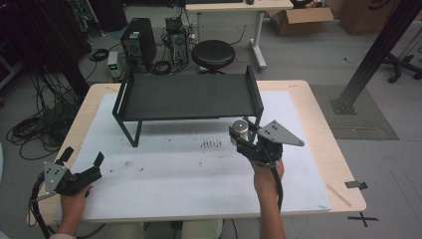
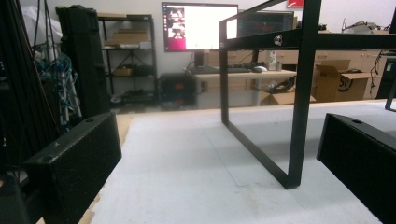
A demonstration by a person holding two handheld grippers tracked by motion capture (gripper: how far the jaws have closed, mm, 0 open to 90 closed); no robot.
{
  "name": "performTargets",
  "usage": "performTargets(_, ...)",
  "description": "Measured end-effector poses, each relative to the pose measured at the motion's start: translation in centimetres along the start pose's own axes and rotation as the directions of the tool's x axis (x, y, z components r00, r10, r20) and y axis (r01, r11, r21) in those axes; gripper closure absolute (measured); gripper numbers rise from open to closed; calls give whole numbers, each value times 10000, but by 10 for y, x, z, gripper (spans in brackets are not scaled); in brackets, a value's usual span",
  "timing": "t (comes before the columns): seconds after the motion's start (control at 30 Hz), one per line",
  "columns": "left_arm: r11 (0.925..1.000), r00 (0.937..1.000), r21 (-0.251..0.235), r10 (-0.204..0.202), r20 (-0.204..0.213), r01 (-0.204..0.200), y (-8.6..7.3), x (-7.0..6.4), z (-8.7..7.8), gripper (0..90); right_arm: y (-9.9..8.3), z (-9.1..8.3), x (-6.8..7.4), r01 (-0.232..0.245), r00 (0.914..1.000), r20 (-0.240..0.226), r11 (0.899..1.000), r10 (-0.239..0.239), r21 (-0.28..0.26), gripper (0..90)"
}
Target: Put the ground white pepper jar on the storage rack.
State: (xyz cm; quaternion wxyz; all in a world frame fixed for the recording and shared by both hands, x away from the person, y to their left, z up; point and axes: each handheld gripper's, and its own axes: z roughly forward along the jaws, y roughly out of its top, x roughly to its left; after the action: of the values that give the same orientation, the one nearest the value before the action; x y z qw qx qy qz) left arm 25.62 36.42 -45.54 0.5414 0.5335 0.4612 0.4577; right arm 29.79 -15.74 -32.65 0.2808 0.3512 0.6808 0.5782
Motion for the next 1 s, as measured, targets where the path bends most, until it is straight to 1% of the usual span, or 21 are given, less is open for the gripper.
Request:
performTargets(0.03,10000,10000,0,0,0,0,0,0,0,2,0,0,0,0,10000,0,10000,0,0,482)
performTargets(0.1,10000,10000,8,2,-3,-2,0,0,0,2,6,2,1,39,10000,-71,10000,-39,2,482)
performTargets(0.5,10000,10000,33,-5,-4,5,0,0,0,2,30,13,8,280,9990,-341,9996,-281,-42,483)
performTargets(0.77,10000,10000,53,-2,-4,2,0,0,1,2,41,21,8,313,9985,-445,9995,-312,1,483)
performTargets(1.0,10000,10000,88,21,5,-21,0,0,1,2,50,33,7,297,9980,-564,9995,-292,91,483)
